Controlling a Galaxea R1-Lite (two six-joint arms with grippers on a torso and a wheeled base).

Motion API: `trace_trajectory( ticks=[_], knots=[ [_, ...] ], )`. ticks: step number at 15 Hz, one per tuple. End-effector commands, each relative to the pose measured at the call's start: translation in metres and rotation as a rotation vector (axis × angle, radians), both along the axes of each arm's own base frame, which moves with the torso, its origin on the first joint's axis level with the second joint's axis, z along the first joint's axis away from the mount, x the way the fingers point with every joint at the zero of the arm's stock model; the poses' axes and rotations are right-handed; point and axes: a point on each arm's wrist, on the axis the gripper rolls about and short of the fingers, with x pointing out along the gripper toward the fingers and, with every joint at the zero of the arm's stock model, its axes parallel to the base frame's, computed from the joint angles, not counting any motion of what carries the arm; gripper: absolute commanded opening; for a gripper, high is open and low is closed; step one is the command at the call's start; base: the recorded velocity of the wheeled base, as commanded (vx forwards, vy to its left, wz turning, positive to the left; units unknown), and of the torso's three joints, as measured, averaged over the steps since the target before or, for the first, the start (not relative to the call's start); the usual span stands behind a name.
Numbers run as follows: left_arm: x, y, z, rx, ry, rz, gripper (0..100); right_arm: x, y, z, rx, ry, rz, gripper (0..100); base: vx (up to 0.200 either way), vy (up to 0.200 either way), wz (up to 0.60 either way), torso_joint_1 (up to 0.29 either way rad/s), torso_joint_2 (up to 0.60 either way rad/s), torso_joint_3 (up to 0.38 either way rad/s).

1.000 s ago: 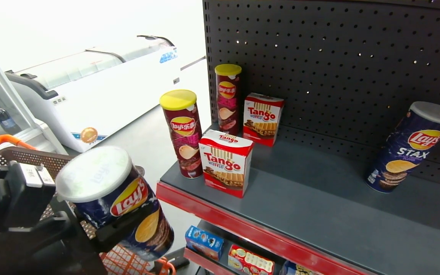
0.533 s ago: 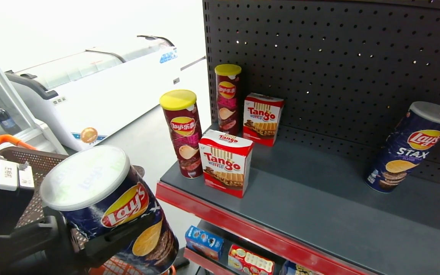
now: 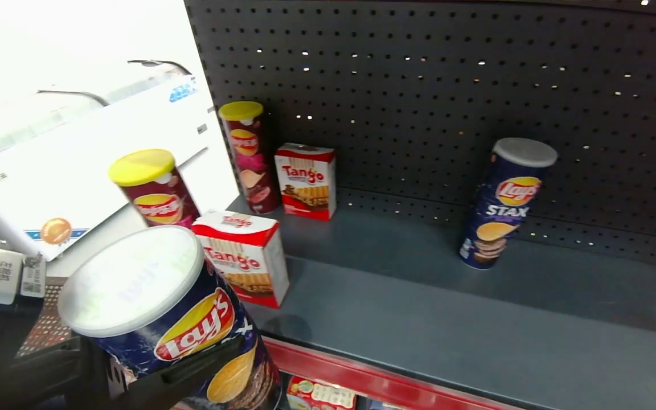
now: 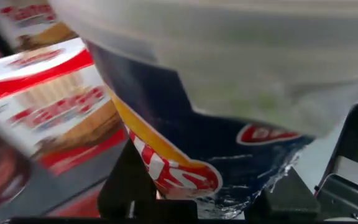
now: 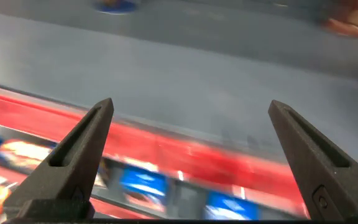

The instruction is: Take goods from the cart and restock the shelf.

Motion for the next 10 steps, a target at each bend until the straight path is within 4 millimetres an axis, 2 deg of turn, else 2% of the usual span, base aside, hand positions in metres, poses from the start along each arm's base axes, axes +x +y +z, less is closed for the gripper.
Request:
trace_trajectory(
  ticks=[1, 5, 10],
  knots=[
    [0.0003, -0.0001, 0.0001, 0.000, -0.001, 0.003, 0, 0.0001, 0.0000, 0.0001, 0.000, 0.001, 0.002, 100, 0.000, 0.000, -0.60, 0.002, 0.01, 0.007],
    [0.0006, 0.0008, -0.0012, 0.001, 0.005, 0.009, 0, 0.0000, 0.0000, 0.0001, 0.004, -0.001, 0.000, 100, 0.000, 0.000, -0.60, 0.000, 0.00, 0.004],
    [-0.0004, 0.0023, 0.0005, -0.023, 0.018, 0.015, 0, 0.0001, 0.0001, 0.0001, 0.000, 0.001, 0.006, 100, 0.000, 0.000, 0.00, 0.000, 0.00, 0.000]
  ],
)
